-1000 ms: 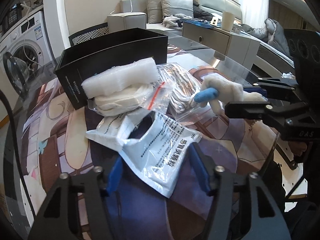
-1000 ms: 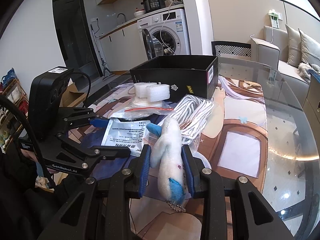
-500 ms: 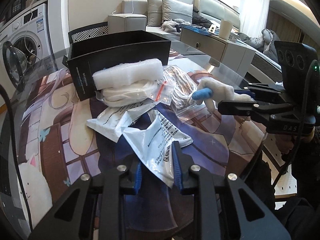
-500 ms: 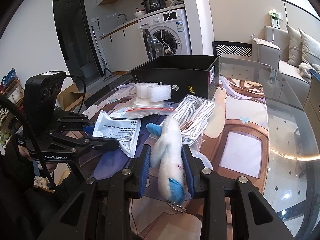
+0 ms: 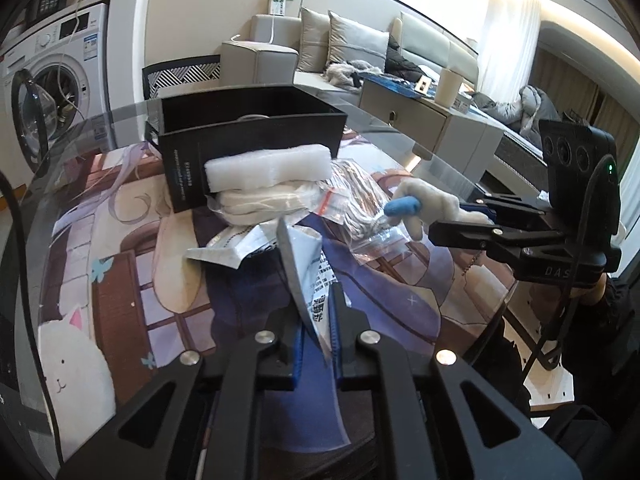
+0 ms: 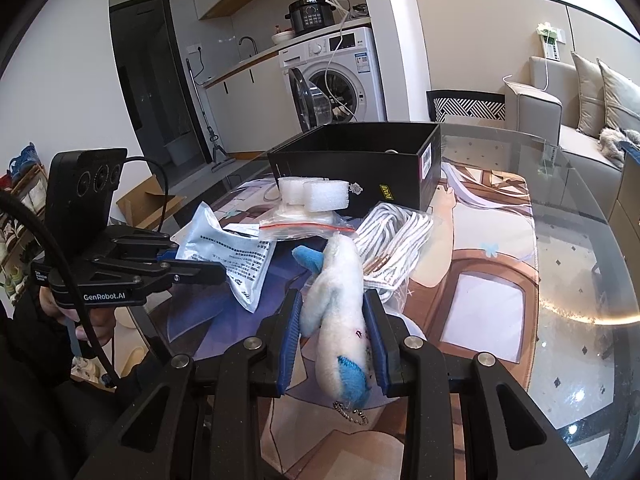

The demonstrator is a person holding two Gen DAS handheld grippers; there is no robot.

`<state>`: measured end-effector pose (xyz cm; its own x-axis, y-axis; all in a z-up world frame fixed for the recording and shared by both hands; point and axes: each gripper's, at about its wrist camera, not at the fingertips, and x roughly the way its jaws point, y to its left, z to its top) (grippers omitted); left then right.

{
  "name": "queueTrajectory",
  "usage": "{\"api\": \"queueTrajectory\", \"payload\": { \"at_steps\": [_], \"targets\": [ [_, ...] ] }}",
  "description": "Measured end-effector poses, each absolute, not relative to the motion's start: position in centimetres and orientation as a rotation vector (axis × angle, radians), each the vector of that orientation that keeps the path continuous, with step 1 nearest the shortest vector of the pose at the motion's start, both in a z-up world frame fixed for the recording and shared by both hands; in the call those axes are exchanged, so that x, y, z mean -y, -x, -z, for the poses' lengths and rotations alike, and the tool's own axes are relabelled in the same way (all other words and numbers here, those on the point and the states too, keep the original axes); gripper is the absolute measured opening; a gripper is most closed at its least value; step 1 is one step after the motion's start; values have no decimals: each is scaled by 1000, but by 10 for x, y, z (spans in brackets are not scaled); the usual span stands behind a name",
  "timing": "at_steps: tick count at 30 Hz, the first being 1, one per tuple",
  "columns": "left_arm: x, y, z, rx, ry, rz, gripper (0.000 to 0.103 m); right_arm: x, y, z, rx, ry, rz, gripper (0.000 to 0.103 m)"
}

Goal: Organize soft objects
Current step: 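Grasp the white printed packet with the left gripper while the right gripper holds the plush toy raised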

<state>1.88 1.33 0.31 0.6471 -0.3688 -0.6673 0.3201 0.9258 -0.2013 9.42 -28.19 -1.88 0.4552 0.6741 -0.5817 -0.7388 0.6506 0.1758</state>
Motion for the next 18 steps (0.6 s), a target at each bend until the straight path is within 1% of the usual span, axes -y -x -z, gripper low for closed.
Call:
{"api": "queueTrajectory", "payload": {
  "at_steps": [18],
  "targets": [
    [-43, 1, -16, -684, 146, 382, 8, 278, -88, 13, -630, 91, -901, 31]
  ]
}}
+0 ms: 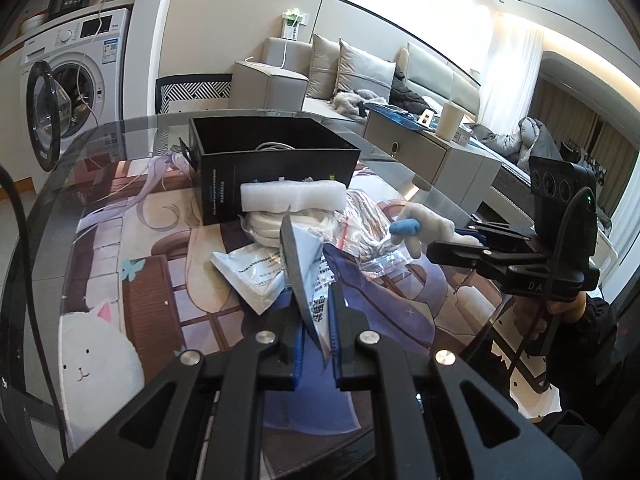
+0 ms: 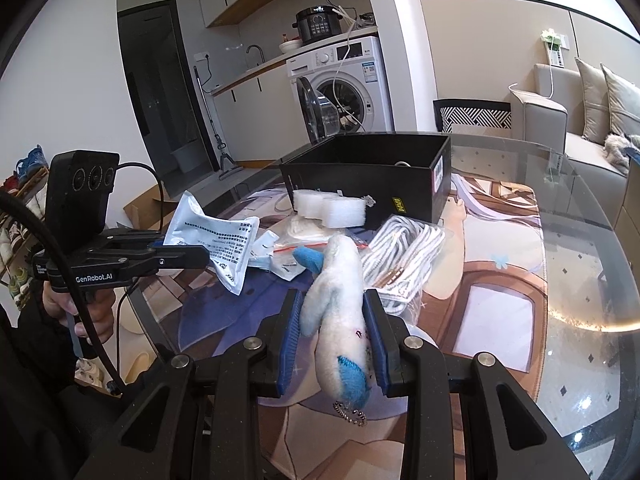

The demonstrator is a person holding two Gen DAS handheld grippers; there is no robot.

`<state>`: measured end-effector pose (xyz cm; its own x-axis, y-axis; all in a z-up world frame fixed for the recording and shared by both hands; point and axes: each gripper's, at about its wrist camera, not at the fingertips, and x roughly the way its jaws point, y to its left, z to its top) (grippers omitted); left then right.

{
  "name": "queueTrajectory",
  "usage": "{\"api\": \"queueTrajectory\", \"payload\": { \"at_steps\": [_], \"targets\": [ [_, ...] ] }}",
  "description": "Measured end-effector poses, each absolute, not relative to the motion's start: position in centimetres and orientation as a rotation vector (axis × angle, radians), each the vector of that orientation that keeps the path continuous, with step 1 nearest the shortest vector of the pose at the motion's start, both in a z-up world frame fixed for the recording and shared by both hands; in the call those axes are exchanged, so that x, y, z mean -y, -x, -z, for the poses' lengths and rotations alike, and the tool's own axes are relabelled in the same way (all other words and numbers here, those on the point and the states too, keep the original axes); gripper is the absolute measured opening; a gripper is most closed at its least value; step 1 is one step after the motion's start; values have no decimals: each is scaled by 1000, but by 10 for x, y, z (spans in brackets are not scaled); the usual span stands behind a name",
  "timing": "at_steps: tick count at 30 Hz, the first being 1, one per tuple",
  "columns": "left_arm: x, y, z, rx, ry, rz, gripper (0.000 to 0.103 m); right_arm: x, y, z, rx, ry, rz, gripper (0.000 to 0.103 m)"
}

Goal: Organize soft objects
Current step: 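Grasp the white printed packet with the left gripper while the right gripper holds the plush toy raised, then carry the plush toy and white packet over the black box and lower them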

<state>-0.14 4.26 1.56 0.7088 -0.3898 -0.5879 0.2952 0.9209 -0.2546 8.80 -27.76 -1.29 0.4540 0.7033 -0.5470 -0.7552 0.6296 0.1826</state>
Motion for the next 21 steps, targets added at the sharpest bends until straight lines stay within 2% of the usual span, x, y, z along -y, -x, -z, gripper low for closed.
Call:
{"api": "queueTrajectory", "payload": {
  "at_steps": [21],
  "targets": [
    [-57, -26, -47, -589, 161, 327, 8, 265, -97, -47, -498, 39, -820, 31]
  ]
}}
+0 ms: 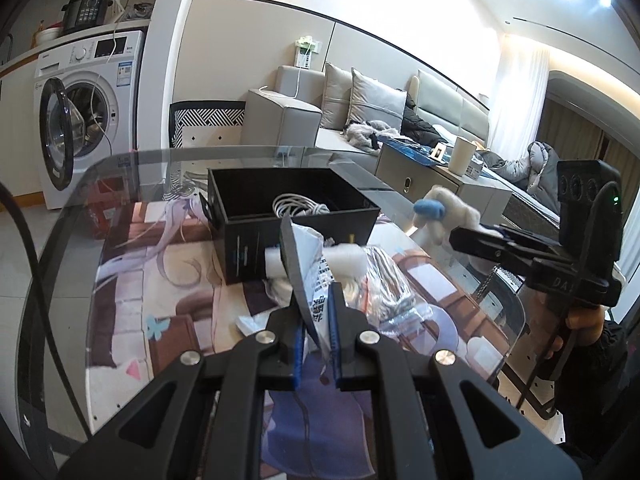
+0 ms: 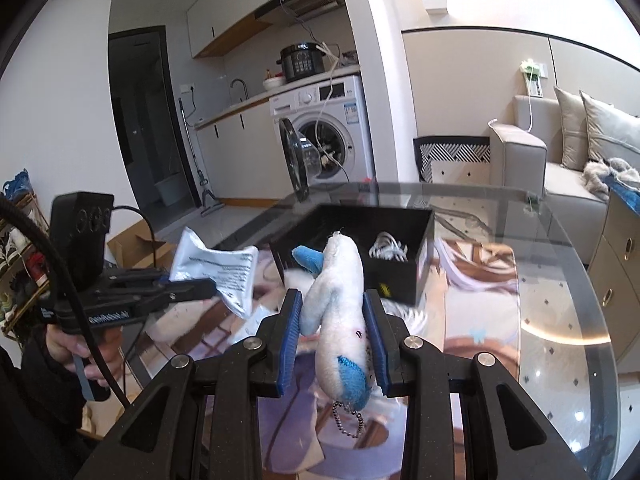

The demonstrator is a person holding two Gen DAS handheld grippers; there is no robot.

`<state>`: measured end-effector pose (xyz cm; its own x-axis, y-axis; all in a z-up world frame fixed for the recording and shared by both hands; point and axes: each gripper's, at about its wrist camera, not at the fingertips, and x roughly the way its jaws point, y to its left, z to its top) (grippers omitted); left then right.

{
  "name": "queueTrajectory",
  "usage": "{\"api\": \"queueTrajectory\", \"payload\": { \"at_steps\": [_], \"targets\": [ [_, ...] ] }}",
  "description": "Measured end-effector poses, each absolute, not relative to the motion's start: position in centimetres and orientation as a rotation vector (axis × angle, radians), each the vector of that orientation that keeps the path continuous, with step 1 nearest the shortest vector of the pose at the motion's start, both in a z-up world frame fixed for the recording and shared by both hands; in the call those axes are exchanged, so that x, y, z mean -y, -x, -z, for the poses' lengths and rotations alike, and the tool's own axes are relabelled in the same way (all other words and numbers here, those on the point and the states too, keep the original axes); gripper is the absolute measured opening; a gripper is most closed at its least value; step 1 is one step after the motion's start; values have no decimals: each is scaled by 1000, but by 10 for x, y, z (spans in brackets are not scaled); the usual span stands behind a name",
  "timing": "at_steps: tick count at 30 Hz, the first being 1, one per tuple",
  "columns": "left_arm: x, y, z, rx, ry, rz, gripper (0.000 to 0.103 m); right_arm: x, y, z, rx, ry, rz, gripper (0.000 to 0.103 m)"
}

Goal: Organize soft objects
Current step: 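Carry the plush toy and white packet over the black box and lower them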

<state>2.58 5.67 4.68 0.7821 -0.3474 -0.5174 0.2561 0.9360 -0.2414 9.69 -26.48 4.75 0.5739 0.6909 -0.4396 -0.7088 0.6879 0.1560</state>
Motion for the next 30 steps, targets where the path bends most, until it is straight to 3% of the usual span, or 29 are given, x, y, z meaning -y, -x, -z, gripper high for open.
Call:
{"api": "queueTrajectory", "payload": {
  "at_steps": [30],
  "targets": [
    [-55, -83, -80, -562, 126, 241, 8, 263, -138, -93, -463, -26, -782, 31]
  ]
}}
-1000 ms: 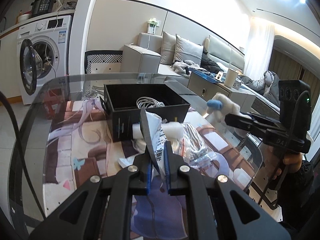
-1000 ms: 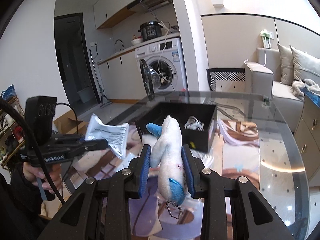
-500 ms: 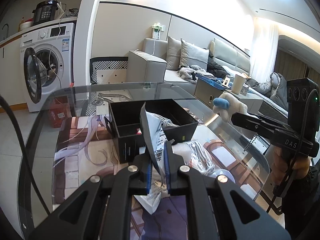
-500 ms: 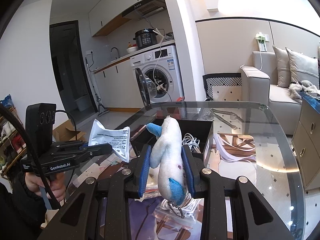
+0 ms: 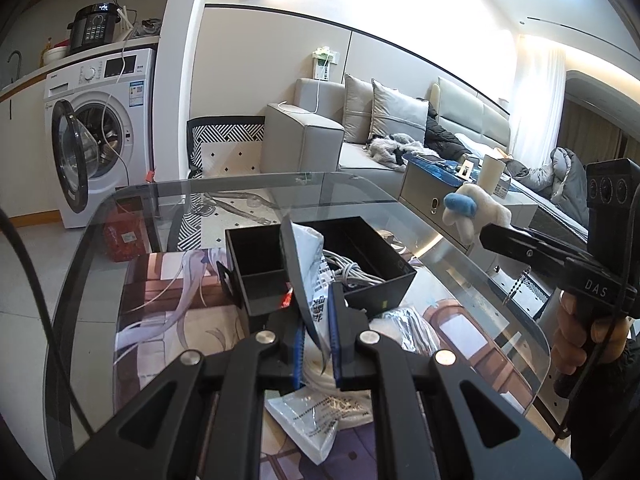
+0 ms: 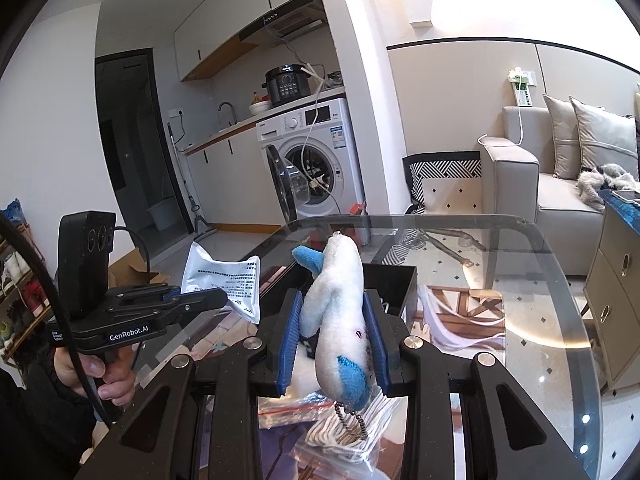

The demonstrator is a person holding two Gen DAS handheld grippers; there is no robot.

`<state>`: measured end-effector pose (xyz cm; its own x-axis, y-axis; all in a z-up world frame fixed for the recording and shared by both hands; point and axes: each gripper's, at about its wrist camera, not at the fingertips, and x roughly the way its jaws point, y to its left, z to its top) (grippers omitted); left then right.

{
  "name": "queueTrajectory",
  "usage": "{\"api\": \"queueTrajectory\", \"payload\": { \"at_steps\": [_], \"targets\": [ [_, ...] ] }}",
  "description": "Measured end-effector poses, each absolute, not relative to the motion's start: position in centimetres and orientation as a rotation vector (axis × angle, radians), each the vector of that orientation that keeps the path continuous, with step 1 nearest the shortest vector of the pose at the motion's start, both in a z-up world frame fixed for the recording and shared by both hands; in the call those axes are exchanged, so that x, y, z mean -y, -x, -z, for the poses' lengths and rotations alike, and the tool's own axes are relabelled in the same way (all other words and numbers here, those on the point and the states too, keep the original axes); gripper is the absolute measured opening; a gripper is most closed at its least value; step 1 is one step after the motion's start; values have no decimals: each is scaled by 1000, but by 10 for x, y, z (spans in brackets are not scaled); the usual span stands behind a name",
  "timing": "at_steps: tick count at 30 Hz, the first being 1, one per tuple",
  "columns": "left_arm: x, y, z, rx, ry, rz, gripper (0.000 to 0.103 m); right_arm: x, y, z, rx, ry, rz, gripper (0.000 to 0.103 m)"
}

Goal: Organize soft objects
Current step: 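Carry the plush toy and white packet over the black box and lower them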

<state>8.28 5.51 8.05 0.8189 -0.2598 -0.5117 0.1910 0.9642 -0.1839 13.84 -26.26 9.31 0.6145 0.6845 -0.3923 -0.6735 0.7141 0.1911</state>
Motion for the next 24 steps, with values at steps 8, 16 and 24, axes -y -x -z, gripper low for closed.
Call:
{"api": "queueTrajectory", "payload": {
  "at_steps": [8, 16, 24],
  "targets": [
    [-59, -96, -88, -555, 119, 237, 8, 257, -151, -99, -475, -22, -778, 31],
    [-60, -105, -95, -552, 111, 232, 8, 248, -163, -103, -499, -6, -795, 31],
    [-51, -127, -88, -577, 95, 238, 8, 237, -182, -97, -541, 25, -797, 31]
  ]
}}
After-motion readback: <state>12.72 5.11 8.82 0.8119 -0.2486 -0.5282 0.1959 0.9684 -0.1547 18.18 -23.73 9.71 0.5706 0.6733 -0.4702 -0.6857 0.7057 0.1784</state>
